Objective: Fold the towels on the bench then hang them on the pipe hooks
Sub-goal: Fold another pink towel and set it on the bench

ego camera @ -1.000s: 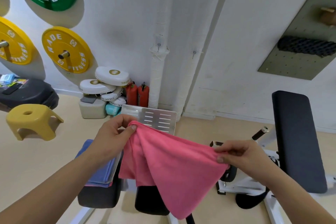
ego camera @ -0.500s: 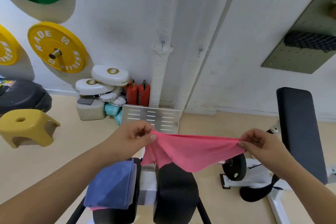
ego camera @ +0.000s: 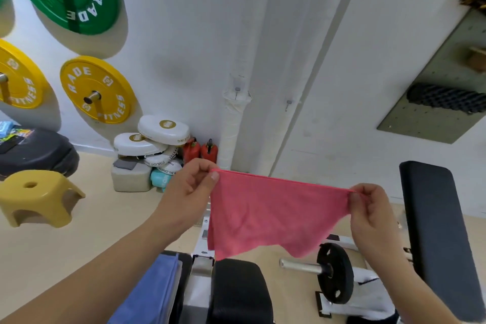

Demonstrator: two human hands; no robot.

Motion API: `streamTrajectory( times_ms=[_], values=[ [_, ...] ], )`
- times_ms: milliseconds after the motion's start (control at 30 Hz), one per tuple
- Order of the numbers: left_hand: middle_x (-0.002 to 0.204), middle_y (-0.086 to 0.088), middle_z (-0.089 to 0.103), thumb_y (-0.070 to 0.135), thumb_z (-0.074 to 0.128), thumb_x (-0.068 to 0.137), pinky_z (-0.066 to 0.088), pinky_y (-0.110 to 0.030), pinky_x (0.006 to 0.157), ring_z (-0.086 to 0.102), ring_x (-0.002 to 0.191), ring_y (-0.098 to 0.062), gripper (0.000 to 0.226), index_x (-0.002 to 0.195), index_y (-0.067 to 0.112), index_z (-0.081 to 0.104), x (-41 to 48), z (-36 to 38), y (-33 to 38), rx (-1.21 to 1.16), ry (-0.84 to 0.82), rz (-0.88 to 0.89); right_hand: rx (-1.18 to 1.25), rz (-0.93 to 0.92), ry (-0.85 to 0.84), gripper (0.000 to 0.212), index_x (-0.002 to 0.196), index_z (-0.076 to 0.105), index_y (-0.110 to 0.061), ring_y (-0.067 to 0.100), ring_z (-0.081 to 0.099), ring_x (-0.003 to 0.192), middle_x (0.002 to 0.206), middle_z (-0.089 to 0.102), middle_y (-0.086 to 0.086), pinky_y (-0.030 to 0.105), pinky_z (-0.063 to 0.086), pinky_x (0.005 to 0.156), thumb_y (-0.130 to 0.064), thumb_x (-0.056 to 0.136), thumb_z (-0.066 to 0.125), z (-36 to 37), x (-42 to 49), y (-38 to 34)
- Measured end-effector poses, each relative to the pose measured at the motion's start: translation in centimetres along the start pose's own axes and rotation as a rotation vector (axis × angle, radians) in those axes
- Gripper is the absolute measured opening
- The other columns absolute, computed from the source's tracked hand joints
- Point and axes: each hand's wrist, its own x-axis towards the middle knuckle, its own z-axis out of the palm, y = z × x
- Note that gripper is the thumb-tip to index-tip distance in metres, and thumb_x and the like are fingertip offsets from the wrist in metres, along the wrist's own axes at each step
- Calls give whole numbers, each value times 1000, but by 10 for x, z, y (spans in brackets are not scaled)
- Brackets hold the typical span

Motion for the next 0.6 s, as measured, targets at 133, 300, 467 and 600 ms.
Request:
streamTrajectory(
  times_ms=[133,300,467,600],
  values=[
    [78,3,67,15,56,103,49,-29,77,58,75,-6,12,97,21,65,-2,13,-1,43,-51,-21,-24,-98,13,15,105,49,-18,6,60,73,88,61,-1,25,47,62,-4,103,45,8,2,15],
    [87,-20,66,27,51,106,55,-60,78,58,74,-24,10,104,28,61,-19,7,-35,117,-87,-141,9,-15,-79,15,105,51,-21,16,60,79,89,63,2,30,46,65,-7,104,45,16,0,39],
    [81,-8,65,28,48,107,52,-42,63,56,71,-20,14,98,28,59,-48,-2,-82,173,-127,-337,-25,120,-304,16,100,54,-25,17,62,83,90,68,2,28,45,69,-10,104,49,32,-33,80],
    [80,-5,66,32,50,105,48,-30,58,54,67,-14,14,97,32,61,-59,-10,-111,250,-179,-449,-9,317,-449,11,98,60,-24,18,63,83,89,71,1,32,43,71,-16,103,54,43,-55,118]
  ],
)
